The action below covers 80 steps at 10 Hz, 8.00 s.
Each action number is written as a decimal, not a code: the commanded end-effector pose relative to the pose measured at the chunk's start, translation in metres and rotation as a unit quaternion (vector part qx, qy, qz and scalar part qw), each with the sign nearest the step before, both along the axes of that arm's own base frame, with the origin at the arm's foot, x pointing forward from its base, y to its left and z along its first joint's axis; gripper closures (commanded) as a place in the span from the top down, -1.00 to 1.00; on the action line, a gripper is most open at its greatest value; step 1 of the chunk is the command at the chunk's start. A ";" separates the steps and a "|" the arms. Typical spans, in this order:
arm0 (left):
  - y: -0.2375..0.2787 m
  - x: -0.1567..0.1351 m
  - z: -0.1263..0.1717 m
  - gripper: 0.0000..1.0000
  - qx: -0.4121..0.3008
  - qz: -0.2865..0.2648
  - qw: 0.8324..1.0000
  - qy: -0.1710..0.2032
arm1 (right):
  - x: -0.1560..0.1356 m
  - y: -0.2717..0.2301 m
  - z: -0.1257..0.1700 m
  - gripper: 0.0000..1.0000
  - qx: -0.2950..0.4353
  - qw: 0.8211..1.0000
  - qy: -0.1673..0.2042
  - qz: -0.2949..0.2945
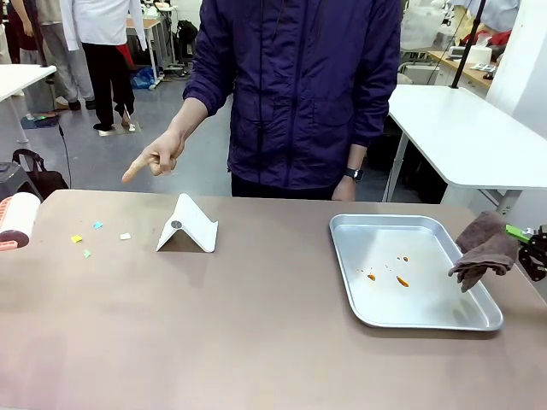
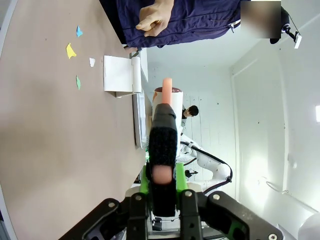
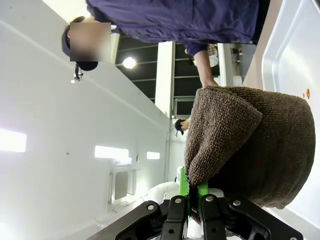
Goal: Clean the surface of the table.
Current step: If a person points to the right, clean the right side of the table with your right hand, and if they point to the left, clean the left side with your left hand, then clean the area not pointed to by the person.
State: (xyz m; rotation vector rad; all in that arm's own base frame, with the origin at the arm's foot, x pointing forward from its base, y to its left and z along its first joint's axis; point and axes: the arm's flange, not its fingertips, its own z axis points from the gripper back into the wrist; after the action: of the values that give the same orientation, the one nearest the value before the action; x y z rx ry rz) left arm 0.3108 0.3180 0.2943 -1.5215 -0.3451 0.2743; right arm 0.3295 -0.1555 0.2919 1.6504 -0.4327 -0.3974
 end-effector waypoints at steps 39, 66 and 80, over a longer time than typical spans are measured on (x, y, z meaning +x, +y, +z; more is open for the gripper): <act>-0.141 0.149 0.018 -0.55 0.343 0.086 0.913 0.204 | 0.001 0.001 0.007 -1.00 -0.005 1.000 0.006 0.007; -0.023 -0.066 0.052 -0.55 0.117 -0.124 0.985 0.041 | 0.001 0.001 0.007 -1.00 -0.005 1.000 0.006 0.007; -0.023 -0.066 0.052 -0.55 0.117 -0.124 0.985 0.041 | 0.017 0.019 0.033 -0.85 -0.101 0.994 -0.025 0.034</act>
State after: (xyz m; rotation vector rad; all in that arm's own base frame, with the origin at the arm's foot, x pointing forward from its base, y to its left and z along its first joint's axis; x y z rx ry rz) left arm 0.2443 0.2983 0.3421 -1.3030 -0.1197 0.0815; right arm 0.3404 -0.1494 0.3054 1.5717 -0.4349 -0.3345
